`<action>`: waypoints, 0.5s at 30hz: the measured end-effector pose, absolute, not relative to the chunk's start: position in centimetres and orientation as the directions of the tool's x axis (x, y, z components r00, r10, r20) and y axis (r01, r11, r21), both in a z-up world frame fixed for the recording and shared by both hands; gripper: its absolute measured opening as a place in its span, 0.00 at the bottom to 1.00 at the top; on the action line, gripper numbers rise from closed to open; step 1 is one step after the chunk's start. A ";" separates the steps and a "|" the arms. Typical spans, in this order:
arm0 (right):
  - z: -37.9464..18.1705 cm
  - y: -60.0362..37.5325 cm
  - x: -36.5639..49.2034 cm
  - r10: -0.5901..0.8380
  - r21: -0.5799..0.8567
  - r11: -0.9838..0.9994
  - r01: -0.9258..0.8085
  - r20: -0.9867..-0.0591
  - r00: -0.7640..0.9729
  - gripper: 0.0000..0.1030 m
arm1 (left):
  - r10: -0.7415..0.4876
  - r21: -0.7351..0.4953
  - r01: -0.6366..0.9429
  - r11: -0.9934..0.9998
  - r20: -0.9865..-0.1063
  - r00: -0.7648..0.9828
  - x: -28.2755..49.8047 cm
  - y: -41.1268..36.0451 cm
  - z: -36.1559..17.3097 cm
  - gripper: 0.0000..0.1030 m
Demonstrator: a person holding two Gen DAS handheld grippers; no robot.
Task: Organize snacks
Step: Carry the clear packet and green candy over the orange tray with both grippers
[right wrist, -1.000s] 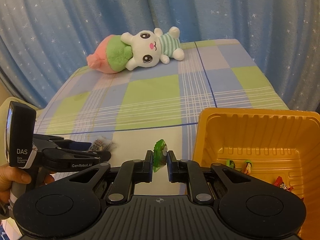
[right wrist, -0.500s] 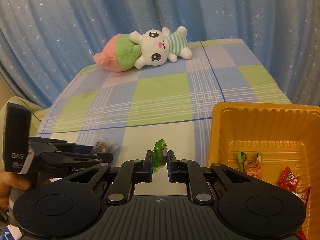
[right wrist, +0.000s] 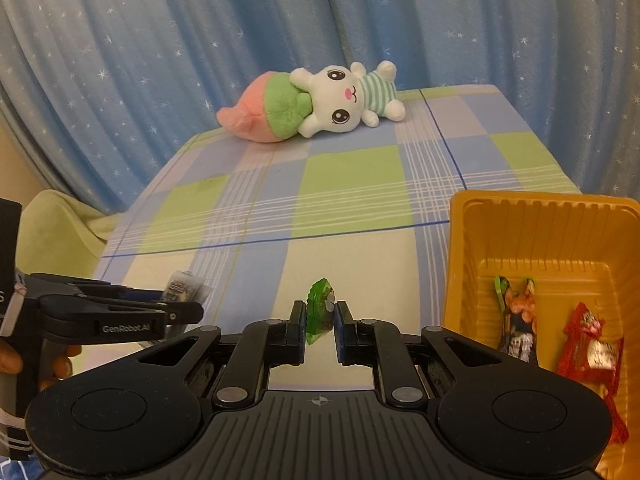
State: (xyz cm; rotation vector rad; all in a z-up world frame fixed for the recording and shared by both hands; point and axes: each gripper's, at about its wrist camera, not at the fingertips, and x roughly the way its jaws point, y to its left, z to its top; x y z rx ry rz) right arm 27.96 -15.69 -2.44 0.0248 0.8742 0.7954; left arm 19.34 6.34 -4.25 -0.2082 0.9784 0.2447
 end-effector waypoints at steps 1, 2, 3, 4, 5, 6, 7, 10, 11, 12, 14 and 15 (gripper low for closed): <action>-2.3 -16.0 27.6 0.634 0.330 0.719 -0.612 -0.673 0.381 0.14 | 0.106 -0.069 -0.294 0.953 -0.836 0.539 18.9 6.0 -3.9 0.33; -2.1 -16.4 27.2 0.635 0.332 0.719 -0.610 -0.670 0.384 0.14 | 0.102 -0.073 -0.291 0.954 -0.834 0.543 18.6 5.7 -3.6 0.33; -2.0 -16.8 26.8 0.636 0.334 0.720 -0.609 -0.668 0.386 0.14 | 0.098 -0.076 -0.285 0.955 -0.830 0.548 18.2 5.3 -3.3 0.33; -1.8 -17.2 26.4 0.636 0.334 0.722 -0.606 -0.666 0.389 0.14 | 0.093 -0.079 -0.278 0.957 -0.827 0.555 17.9 4.8 -2.9 0.33; -1.7 -17.7 26.0 0.635 0.335 0.724 -0.603 -0.665 0.393 0.14 | 0.087 -0.083 -0.270 0.959 -0.823 0.561 17.6 4.3 -2.6 0.33; -1.6 -18.3 25.6 0.634 0.337 0.727 -0.599 -0.663 0.397 0.14 | 0.079 -0.087 -0.261 0.962 -0.820 0.566 17.4 3.7 -2.3 0.33; -1.5 -18.8 25.4 0.632 0.338 0.731 -0.593 -0.662 0.402 0.14 | 0.071 -0.091 -0.250 0.964 -0.817 0.572 17.2 3.2 -2.0 0.33; -1.3 -20.8 24.5 0.624 0.343 0.747 -0.569 -0.658 0.422 0.14 | 0.049 -0.098 -0.215 0.972 -0.807 0.589 17.0 1.2 -1.3 0.33; -1.3 -21.6 24.3 0.619 0.345 0.754 -0.558 -0.657 0.430 0.14 | 0.040 -0.101 -0.202 0.974 -0.804 0.593 16.9 0.6 -1.1 0.33; -1.2 -22.4 24.2 0.614 0.348 0.762 -0.547 -0.656 0.438 0.14 | 0.030 -0.104 -0.188 0.977 -0.801 0.598 17.0 -0.1 -0.9 0.33; -1.2 -24.1 24.0 0.602 0.350 0.778 -0.523 -0.655 0.457 0.14 | 0.010 -0.108 -0.158 0.982 -0.797 0.604 17.2 -1.6 -0.5 0.33; -1.1 -24.9 23.9 0.594 0.349 0.786 -0.510 -0.655 0.467 0.14 | 0.001 -0.108 -0.142 0.984 -0.795 0.607 17.4 -2.4 -0.4 0.33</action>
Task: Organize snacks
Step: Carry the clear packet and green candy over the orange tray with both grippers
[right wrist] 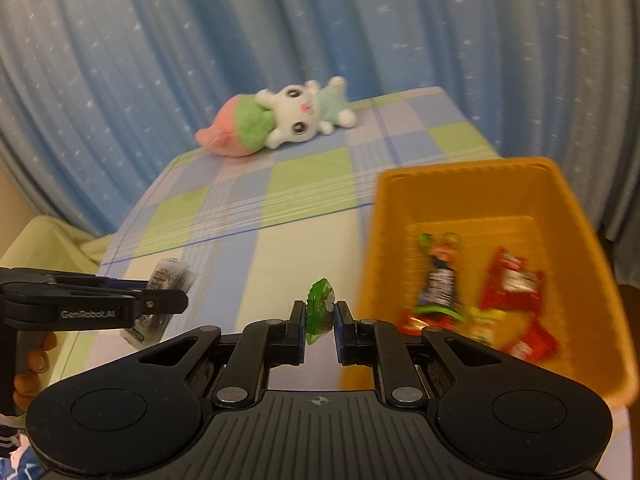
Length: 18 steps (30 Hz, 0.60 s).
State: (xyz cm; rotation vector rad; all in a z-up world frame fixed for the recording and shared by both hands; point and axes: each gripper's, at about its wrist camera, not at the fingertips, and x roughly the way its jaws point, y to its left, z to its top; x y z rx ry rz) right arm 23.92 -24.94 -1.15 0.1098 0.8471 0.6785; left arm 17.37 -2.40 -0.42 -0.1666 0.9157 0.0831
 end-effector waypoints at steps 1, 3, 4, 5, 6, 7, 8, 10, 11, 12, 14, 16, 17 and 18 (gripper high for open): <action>-1.1 -25.8 23.9 0.586 0.349 0.795 -0.496 -0.656 0.477 0.14 | -0.009 -0.108 -0.126 0.986 -0.793 0.610 17.6 -3.2 -0.3 0.33; -1.1 -27.5 24.0 0.567 0.348 0.812 -0.468 -0.657 0.497 0.14 | -0.030 -0.112 -0.095 0.989 -0.790 0.613 18.2 -4.7 -0.2 0.33; -1.1 -28.3 24.1 0.557 0.347 0.821 -0.453 -0.658 0.506 0.14 | -0.041 -0.114 -0.080 0.990 -0.788 0.614 18.5 -5.4 -0.2 0.33; -1.2 -29.2 24.3 0.548 0.347 0.829 -0.438 -0.659 0.515 0.14 | -0.052 -0.117 -0.066 0.991 -0.786 0.616 18.9 -6.1 -0.1 0.33; -1.2 -30.0 24.5 0.539 0.347 0.837 -0.424 -0.660 0.524 0.14 | -0.061 -0.119 -0.053 0.992 -0.784 0.617 19.3 -6.8 -0.1 0.33; -1.1 -30.8 24.6 0.530 0.345 0.843 -0.411 -0.661 0.532 0.14 | -0.069 -0.119 -0.039 0.992 -0.783 0.618 19.7 -7.5 -0.1 0.33; -1.1 -31.6 24.8 0.521 0.344 0.850 -0.400 -0.662 0.539 0.14 | -0.076 -0.119 -0.028 0.992 -0.782 0.618 20.1 -8.2 -0.1 0.33; -1.1 -33.0 25.2 0.507 0.343 0.860 -0.378 -0.662 0.552 0.14 | -0.095 -0.126 -0.008 0.992 -0.781 0.618 20.9 -9.5 -0.1 0.33; -1.1 -33.6 25.5 0.502 0.344 0.863 -0.369 -0.663 0.556 0.14 | -0.104 -0.131 0.002 0.991 -0.781 0.616 21.4 -10.0 -0.1 0.33; -1.2 -34.2 25.8 0.497 0.344 0.867 -0.362 -0.663 0.561 0.14 | -0.112 -0.134 0.011 0.991 -0.781 0.614 21.9 -10.6 -0.2 0.33; -1.2 -35.2 26.4 0.493 0.349 0.870 -0.350 -0.660 0.567 0.14 | -0.125 -0.139 0.025 0.990 -0.781 0.612 22.9 -11.7 -0.2 0.33; -1.3 -36.0 27.2 0.491 0.355 0.871 -0.340 -0.659 0.570 0.14 | -0.136 -0.144 0.037 0.989 -0.780 0.611 24.0 -12.7 -0.3 0.33; -1.3 -36.3 27.6 0.489 0.354 0.872 -0.338 -0.658 0.573 0.14 | -0.139 -0.144 0.040 0.989 -0.781 0.610 24.6 -13.1 -0.4 0.33; -1.3 -36.7 28.0 0.489 0.355 0.872 -0.337 -0.657 0.574 0.14 | -0.138 -0.142 0.042 0.989 -0.783 0.607 25.2 -13.5 -0.5 0.33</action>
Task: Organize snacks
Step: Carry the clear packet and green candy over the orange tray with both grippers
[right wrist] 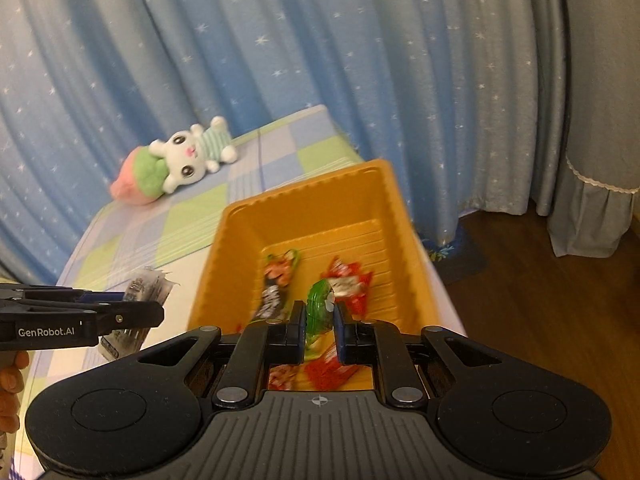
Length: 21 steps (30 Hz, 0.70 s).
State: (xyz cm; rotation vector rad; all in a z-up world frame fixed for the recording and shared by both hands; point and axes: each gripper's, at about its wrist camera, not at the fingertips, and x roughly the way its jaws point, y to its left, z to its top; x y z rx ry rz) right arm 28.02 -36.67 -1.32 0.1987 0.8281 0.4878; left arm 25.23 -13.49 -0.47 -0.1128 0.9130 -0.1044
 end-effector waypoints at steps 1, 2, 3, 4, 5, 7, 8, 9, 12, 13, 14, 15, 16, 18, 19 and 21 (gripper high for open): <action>-1.4 -36.9 28.5 0.489 0.355 0.872 -0.337 -0.656 0.574 0.14 | -0.136 -0.137 0.044 0.990 -0.784 0.605 25.8 -13.9 -0.6 0.33; -1.4 -37.1 28.9 0.490 0.357 0.872 -0.336 -0.656 0.574 0.14 | -0.133 -0.133 0.045 0.990 -0.786 0.604 26.4 -14.3 -0.7 0.33; -1.5 -37.2 29.4 0.492 0.358 0.870 -0.337 -0.655 0.574 0.14 | -0.131 -0.129 0.046 0.991 -0.788 0.602 26.9 -14.6 -0.8 0.33; -1.5 -37.3 29.9 0.494 0.360 0.870 -0.338 -0.654 0.573 0.14 | -0.129 -0.126 0.046 0.991 -0.790 0.599 27.4 -14.9 -0.9 0.33; -1.5 -37.4 30.3 0.494 0.360 0.869 -0.339 -0.653 0.573 0.14 | -0.127 -0.125 0.046 0.991 -0.793 0.596 28.0 -15.1 -1.0 0.33; -1.8 -37.3 31.1 0.496 0.360 0.868 -0.342 -0.654 0.571 0.14 | -0.125 -0.124 0.043 0.991 -0.797 0.591 29.0 -15.5 -1.3 0.33; -1.9 -37.3 31.6 0.499 0.361 0.866 -0.345 -0.654 0.568 0.14 | -0.123 -0.123 0.041 0.992 -0.800 0.587 29.5 -15.7 -1.4 0.33; -2.0 -37.3 32.0 0.501 0.363 0.865 -0.347 -0.655 0.566 0.14 | -0.121 -0.122 0.039 0.992 -0.802 0.585 30.0 -15.9 -1.5 0.33; -2.3 -37.1 33.1 0.507 0.365 0.862 -0.352 -0.656 0.559 0.14 | -0.117 -0.117 0.037 0.992 -0.808 0.578 31.5 -16.4 -1.9 0.33; -2.4 -37.1 33.5 0.509 0.368 0.860 -0.352 -0.656 0.557 0.14 | -0.115 -0.115 0.037 0.993 -0.809 0.577 32.0 -16.5 -2.0 0.33; -2.5 -37.1 33.8 0.511 0.370 0.859 -0.353 -0.655 0.556 0.14 | -0.114 -0.113 0.037 0.993 -0.810 0.575 32.3 -16.8 -2.1 0.33; -2.5 -37.1 34.1 0.513 0.372 0.858 -0.353 -0.655 0.555 0.14 | -0.112 -0.110 0.038 0.993 -0.811 0.574 32.7 -17.0 -2.2 0.33; -2.6 -37.1 34.4 0.514 0.374 0.857 -0.354 -0.655 0.554 0.14 | -0.109 -0.106 0.038 0.994 -0.813 0.572 33.2 -17.1 -2.4 0.33; -2.8 -37.1 34.9 0.515 0.376 0.857 -0.354 -0.656 0.551 0.14 | -0.100 -0.098 0.034 0.995 -0.819 0.565 34.1 -17.4 -2.9 0.33; -2.8 -37.1 35.1 0.517 0.376 0.856 -0.355 -0.656 0.550 0.14 | -0.095 -0.093 0.032 0.995 -0.822 0.561 34.5 -17.7 -3.1 0.33; -3.0 -37.1 35.5 0.518 0.379 0.855 -0.354 -0.657 0.547 0.14 | -0.084 -0.082 0.027 0.996 -0.829 0.553 35.2 -18.0 -3.7 0.33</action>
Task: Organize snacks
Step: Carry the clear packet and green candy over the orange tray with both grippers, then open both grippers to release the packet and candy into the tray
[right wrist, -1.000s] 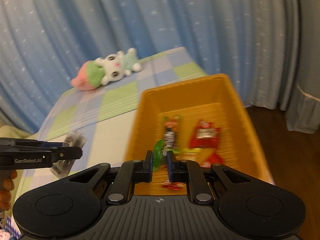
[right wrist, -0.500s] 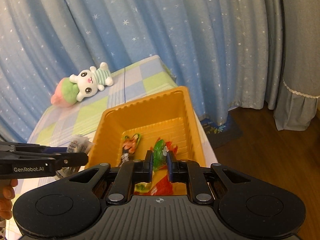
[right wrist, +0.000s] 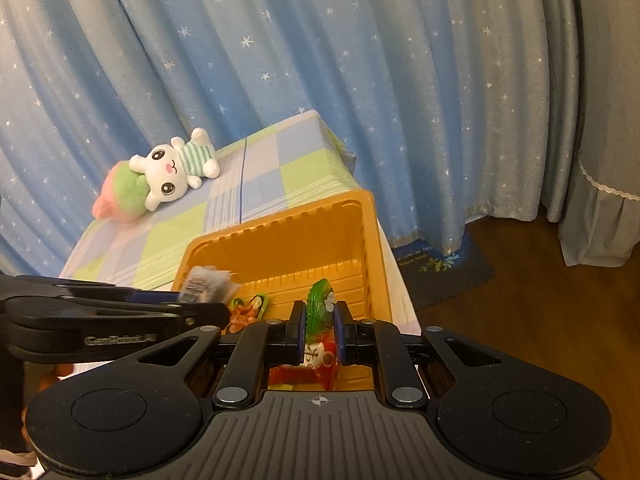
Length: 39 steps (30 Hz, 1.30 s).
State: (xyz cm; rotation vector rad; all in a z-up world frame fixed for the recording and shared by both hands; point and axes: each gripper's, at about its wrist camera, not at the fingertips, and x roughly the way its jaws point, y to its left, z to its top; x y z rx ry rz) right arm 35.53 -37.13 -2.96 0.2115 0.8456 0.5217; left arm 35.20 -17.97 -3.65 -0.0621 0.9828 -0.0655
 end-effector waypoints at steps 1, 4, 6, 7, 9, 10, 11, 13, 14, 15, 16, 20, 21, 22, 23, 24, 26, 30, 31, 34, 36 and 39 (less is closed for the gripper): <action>-3.0 -37.2 35.7 0.520 0.382 0.854 -0.353 -0.656 0.547 0.14 | -0.079 -0.078 0.024 0.997 -0.834 0.547 35.6 -18.0 -4.0 0.33; -3.1 -37.3 36.2 0.522 0.387 0.853 -0.351 -0.656 0.546 0.14 | -0.069 -0.074 0.013 0.997 -0.843 0.534 36.5 -18.2 -4.9 0.34; -3.2 -37.4 36.3 0.523 0.389 0.852 -0.350 -0.655 0.546 0.14 | -0.066 -0.076 0.003 0.997 -0.847 0.527 37.0 -18.2 -5.2 0.34; -3.2 -37.4 36.3 0.523 0.389 0.852 -0.349 -0.655 0.546 0.14 | -0.065 -0.077 -0.001 0.997 -0.849 0.525 37.2 -18.2 -5.4 0.34; -3.2 -37.4 36.4 0.525 0.392 0.851 -0.350 -0.653 0.546 0.14 | -0.062 -0.073 0.000 0.997 -0.847 0.528 37.6 -18.4 -5.4 0.34; -3.2 -37.4 36.4 0.526 0.393 0.850 -0.350 -0.652 0.545 0.14 | -0.062 -0.070 0.005 0.998 -0.845 0.532 37.7 -18.5 -5.4 0.33; -3.1 -37.4 36.4 0.527 0.393 0.850 -0.351 -0.652 0.545 0.14 | -0.059 -0.066 0.006 0.998 -0.842 0.537 37.7 -18.5 -5.3 0.33; -3.2 -37.4 36.5 0.529 0.394 0.849 -0.353 -0.651 0.545 0.14 | -0.058 -0.062 0.010 0.998 -0.835 0.547 37.7 -18.6 -5.0 0.33; -3.1 -37.4 36.5 0.530 0.395 0.848 -0.353 -0.650 0.545 0.14 | -0.058 -0.062 0.011 0.998 -0.833 0.550 37.7 -18.6 -4.8 0.33; -3.1 -37.4 36.5 0.531 0.396 0.847 -0.354 -0.649 0.544 0.14 | -0.057 -0.062 0.009 0.998 -0.831 0.553 37.6 -18.5 -4.6 0.33; -3.1 -37.4 36.5 0.532 0.397 0.846 -0.355 -0.648 0.544 0.14 | -0.058 -0.065 0.007 0.998 -0.829 0.556 37.5 -18.4 -4.4 0.34; -3.0 -37.3 36.5 0.538 0.399 0.843 -0.362 -0.645 0.542 0.14 | -0.062 -0.084 -0.012 0.996 -0.823 0.564 36.6 -17.5 -3.6 0.37; -3.0 -37.3 36.5 0.539 0.399 0.842 -0.363 -0.645 0.541 0.14 | -0.062 -0.088 -0.018 0.996 -0.821 0.568 36.2 -17.2 -3.5 0.38; -3.1 -37.2 36.5 0.540 0.399 0.842 -0.364 -0.646 0.540 0.14 | -0.061 -0.092 -0.025 0.995 -0.819 0.571 35.9 -16.9 -3.3 0.38; -3.1 -37.2 36.6 0.540 0.399 0.841 -0.365 -0.647 0.538 0.14 | -0.061 -0.096 -0.031 0.995 -0.817 0.573 35.5 -16.6 -3.2 0.38; -3.1 -37.1 36.6 0.540 0.398 0.841 -0.366 -0.648 0.537 0.14 | -0.060 -0.100 -0.039 0.994 -0.816 0.575 35.2 -16.4 -3.0 0.38; -3.1 -36.9 36.6 0.541 0.396 0.840 -0.370 -0.650 0.534 0.14 | -0.057 -0.109 -0.055 0.993 -0.812 0.581 34.5 -15.8 -2.7 0.39; -3.3 -36.5 37.1 0.543 0.389 0.839 -0.380 -0.651 0.531 0.14 | -0.036 -0.112 -0.092 0.989 -0.802 0.596 32.9 -14.7 -2.0 0.41; -3.3 -36.4 37.2 0.543 0.389 0.839 -0.381 -0.652 0.530 0.14 | -0.027 -0.109 -0.101 0.989 -0.800 0.600 32.5 -14.4 -1.8 0.41; -3.5 -36.1 37.7 0.541 0.382 0.840 -0.385 -0.654 0.529 0.14 | -0.003 -0.103 -0.130 0.986 -0.794 0.608 31.4 -13.6 -1.2 0.43; -3.7 -35.9 38.1 0.537 0.376 0.842 -0.388 -0.657 0.529 0.14 | 0.013 -0.100 -0.150 0.984 -0.792 0.611 30.6 -12.9 -0.9 0.44; -3.7 -35.4 38.8 0.537 0.367 0.842 -0.396 -0.652 0.536 0.14 | 0.047 -0.086 -0.185 0.979 -0.786 0.616 29.2 -12.0 -0.4 0.46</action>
